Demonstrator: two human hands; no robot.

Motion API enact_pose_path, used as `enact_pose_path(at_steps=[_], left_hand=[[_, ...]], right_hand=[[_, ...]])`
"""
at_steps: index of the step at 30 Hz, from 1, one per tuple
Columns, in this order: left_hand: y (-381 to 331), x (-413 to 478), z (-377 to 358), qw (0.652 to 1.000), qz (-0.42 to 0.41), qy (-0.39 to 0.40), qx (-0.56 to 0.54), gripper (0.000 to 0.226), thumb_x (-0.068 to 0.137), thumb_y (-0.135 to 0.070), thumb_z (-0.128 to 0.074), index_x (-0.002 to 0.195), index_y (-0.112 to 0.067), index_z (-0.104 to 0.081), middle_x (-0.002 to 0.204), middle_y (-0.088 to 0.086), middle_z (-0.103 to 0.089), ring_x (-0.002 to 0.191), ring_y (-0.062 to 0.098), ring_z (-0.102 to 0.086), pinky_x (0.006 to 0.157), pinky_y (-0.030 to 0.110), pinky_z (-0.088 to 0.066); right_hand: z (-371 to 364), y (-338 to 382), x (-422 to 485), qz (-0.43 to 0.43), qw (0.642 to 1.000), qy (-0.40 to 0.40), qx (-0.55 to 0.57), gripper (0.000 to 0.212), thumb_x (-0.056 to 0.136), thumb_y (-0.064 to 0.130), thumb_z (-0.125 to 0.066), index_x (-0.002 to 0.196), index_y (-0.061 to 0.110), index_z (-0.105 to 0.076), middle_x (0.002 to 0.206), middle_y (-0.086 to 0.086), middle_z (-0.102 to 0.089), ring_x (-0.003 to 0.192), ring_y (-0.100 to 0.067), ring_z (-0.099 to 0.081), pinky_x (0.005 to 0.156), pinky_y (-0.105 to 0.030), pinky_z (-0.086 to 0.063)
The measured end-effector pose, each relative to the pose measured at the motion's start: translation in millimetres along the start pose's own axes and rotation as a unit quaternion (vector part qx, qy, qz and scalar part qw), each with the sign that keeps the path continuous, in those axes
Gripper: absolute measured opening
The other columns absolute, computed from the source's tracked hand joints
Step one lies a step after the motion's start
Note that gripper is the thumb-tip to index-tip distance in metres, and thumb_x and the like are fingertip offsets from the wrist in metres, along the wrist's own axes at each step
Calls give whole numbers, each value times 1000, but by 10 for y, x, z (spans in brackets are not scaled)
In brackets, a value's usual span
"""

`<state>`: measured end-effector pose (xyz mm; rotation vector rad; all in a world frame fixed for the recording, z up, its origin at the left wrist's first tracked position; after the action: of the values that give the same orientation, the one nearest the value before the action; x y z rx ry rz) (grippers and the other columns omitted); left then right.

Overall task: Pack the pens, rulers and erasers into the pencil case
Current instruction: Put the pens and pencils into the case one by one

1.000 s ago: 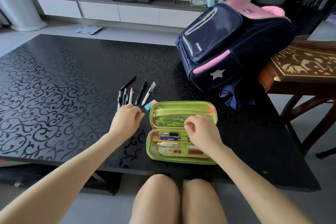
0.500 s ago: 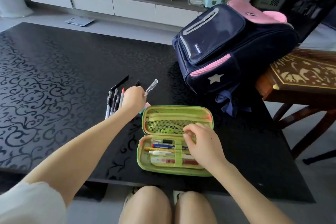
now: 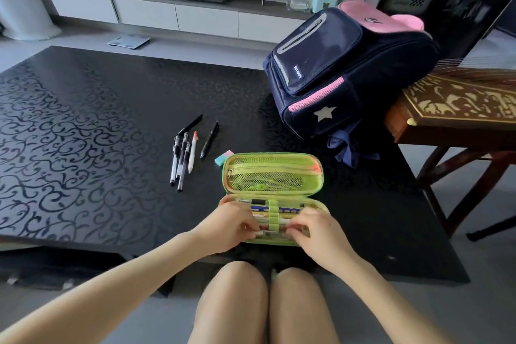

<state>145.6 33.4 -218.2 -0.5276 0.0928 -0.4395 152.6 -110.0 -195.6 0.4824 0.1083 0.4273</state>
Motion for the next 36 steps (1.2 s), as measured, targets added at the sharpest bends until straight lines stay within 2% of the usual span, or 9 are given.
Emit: enact_pose_path(at_steps=[6, 9, 12, 17, 20, 22, 26, 29, 36], left_hand=[[-13, -2, -128, 999, 8, 34, 33, 32, 83, -30, -44, 93, -20, -73, 88, 2, -65, 90, 22, -59, 93, 38, -29], [-35, -12, -15, 999, 20, -24, 12, 17, 84, -27, -59, 83, -17, -73, 79, -5, -65, 85, 17, -59, 99, 32, -29], [76, -112, 302, 991, 71, -114, -22, 14, 81, -22, -68, 72, -12, -70, 72, -1, -64, 72, 18, -58, 71, 25, -43], [1012, -378, 1022, 912, 287, -292, 25, 11, 82, -15, -65, 87, -5, -68, 84, 10, -58, 77, 29, -55, 66, 30, -41], [1657, -465, 1141, 869, 418, -263, 23, 23, 85, -15, -56, 104, -1, -60, 102, 20, -55, 90, 36, -52, 75, 35, -40], [1910, -436, 1143, 863, 443, -243, 1, 15, 83, -15, -57, 90, -3, -59, 93, 19, -57, 85, 32, -51, 71, 32, -38], [2127, -345, 1121, 862, 452, -227, -43, 12, 75, -17, -66, 72, -8, -59, 76, 2, -54, 75, 21, -47, 63, 26, -36], [2174, -211, 1081, 874, 449, -184, -20, 27, 67, -12, -64, 54, -10, -41, 56, -1, -42, 58, 21, -43, 45, 26, -26], [2217, 10, 1017, 896, 429, -103, 56, 45, 72, -11, -65, 52, -11, -24, 50, 0, -30, 44, 15, -26, 37, 25, -20]], right_hand=[[-66, 11, 17, -5, 999, 27, -39, 13, 87, 28, -61, 93, 25, -72, 79, 12, -48, 89, -14, -42, 75, -21, -24], [-77, 99, 70, 12, 992, 61, -107, 14, 88, 27, -58, 93, 25, -71, 81, 11, -53, 88, -15, -46, 71, -23, -27], [-65, 222, 178, 20, 989, 67, -127, 13, 86, 23, -58, 89, 25, -71, 92, 8, -65, 95, -17, -55, 74, -28, -42], [-10, 482, 475, 5, 999, 20, -27, 18, 89, 22, -53, 90, 19, -71, 88, 8, -68, 81, -9, -58, 69, -26, -50], [-94, 667, 757, 4, 1000, 11, 2, 19, 90, 22, -51, 86, 17, -70, 81, 6, -69, 74, -10, -61, 66, -26, -52], [-148, 792, 1013, 0, 1000, -2, 18, 20, 90, 21, -50, 82, 16, -68, 78, 3, -69, 73, -15, -62, 62, -29, -49], [-267, 1060, 1564, -7, 999, -21, 36, 18, 89, 20, -50, 89, 13, -67, 89, -6, -70, 85, -27, -62, 69, -33, -48], [-354, 1186, 1964, -18, 999, -32, 21, 18, 91, 17, -48, 94, 10, -64, 98, -10, -68, 93, -33, -61, 74, -35, -48], [-723, 1160, 2730, -137, 991, 2, -8, 24, 92, 16, -50, 114, 6, -49, 116, -13, -61, 106, -31, -58, 75, -36, -48]])
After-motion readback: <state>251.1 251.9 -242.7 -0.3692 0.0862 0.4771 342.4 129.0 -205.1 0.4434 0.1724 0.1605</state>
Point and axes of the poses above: each hand's wrist, its own x-axis towards the middle knuckle, its own z-axis out of the back of the hand, y = z × x, the point moved 9 cm from there along x, towards the middle knuckle
